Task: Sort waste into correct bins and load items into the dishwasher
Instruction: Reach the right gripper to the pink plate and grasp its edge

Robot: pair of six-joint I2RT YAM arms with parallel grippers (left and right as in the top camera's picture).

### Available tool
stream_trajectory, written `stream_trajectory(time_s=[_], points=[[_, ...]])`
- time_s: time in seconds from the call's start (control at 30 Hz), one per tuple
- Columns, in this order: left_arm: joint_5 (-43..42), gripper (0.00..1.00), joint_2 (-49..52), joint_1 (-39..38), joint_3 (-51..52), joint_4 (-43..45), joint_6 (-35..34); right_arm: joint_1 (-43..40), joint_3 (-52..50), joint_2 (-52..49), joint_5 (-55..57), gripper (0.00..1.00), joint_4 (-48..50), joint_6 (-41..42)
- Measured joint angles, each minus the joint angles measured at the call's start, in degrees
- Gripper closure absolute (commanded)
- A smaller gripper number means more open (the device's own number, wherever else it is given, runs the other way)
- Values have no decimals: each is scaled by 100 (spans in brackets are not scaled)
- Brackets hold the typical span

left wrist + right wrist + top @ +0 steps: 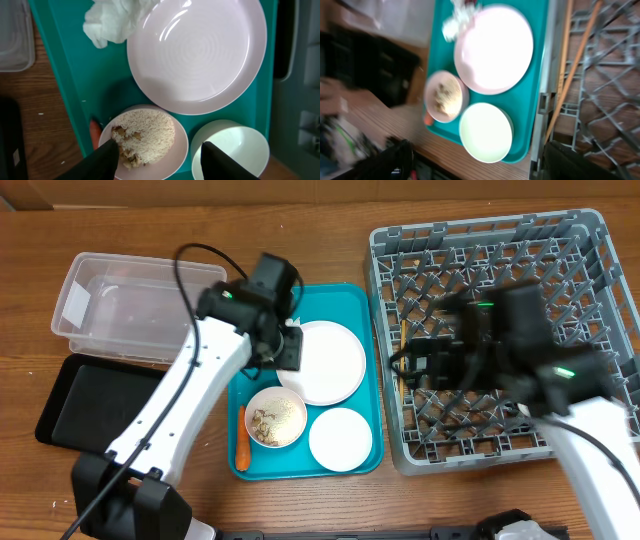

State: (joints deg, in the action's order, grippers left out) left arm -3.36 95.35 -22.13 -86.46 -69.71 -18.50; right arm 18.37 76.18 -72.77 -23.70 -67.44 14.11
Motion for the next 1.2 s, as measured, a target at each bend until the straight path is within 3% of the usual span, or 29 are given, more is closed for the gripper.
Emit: stream_trajectory(time_s=[0.2, 0.37, 0.63, 1.1, 1.17, 1.2], points=[[-125, 37, -4, 199, -643, -319, -37, 1340, -105, -1478, 833, 12, 446, 153], [-166, 35, -4, 199, -708, -437, -48, 1906, -144, -2669, 1152, 12, 894, 715], [-179, 34, -4, 199, -708, -535, -46, 1912, -201, -3348, 1266, 13, 1574, 2277], [-179, 34, -4, 199, -708, -647, -42, 1834, -201, -3722, 1530, 16, 1886, 3862], [-179, 34, -4, 199, -708, -662, -42, 1827, -201, -3862, 1517, 20, 1958, 4000], [-179, 35, -4, 199, -708, -664, -42, 1823, -201, -3930, 1504, 30, 2004, 4048]])
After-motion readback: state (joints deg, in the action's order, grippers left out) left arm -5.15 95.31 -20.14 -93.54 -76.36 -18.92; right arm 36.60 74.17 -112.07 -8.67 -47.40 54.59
